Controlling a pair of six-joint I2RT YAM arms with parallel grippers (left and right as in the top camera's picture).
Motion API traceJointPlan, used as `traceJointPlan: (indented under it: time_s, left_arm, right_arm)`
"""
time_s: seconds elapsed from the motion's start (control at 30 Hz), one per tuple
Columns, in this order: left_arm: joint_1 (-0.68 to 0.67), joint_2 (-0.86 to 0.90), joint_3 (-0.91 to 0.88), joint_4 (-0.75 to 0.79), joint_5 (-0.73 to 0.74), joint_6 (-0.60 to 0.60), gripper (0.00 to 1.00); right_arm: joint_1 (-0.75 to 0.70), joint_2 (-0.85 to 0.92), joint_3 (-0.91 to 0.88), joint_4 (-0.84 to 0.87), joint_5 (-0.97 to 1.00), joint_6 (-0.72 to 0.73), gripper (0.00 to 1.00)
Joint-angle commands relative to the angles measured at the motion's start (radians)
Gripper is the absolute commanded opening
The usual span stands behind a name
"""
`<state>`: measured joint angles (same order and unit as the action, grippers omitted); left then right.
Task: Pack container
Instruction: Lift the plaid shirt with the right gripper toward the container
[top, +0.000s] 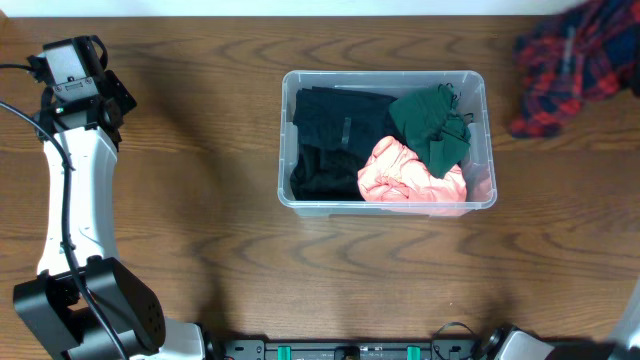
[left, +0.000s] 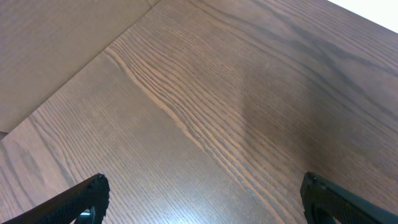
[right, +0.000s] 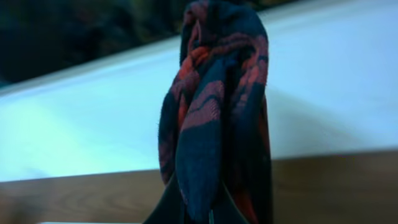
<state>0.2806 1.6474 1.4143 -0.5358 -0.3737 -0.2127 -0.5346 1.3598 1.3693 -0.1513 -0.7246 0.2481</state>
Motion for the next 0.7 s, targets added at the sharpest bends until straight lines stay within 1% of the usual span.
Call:
traceJointPlan:
  time_s: [0.0,0.2,0.37,0.5,0.67]
  left_arm:
    - [0.002,-0.007,0.005,-0.002,-0.013,0.001,0.98]
    - [0.002,-0.007,0.005,-0.002,-0.013,0.001,0.98]
    - [0.002,-0.007,0.005,-0.002,-0.013,0.001,0.98]
    - [0.002,-0.007,0.005,-0.002,-0.013,0.001,0.98]
    - [0.002,-0.007,0.005,-0.002,-0.013,0.001,0.98]
  right_arm:
    - [0.080,-0.064,0.009,0.029,-0.009,0.098,0.01]
    - [0.243,-0.125,0.009,0.058,-0.008,0.193,0.01]
    - [0.377,-0.133,0.009,0.066,-0.004,0.253,0.01]
    - [0.486,-0.133,0.009,0.059,0.053,0.260,0.01]
    - [0.641,-0.131,0.009,0.053,0.173,0.341,0.01]
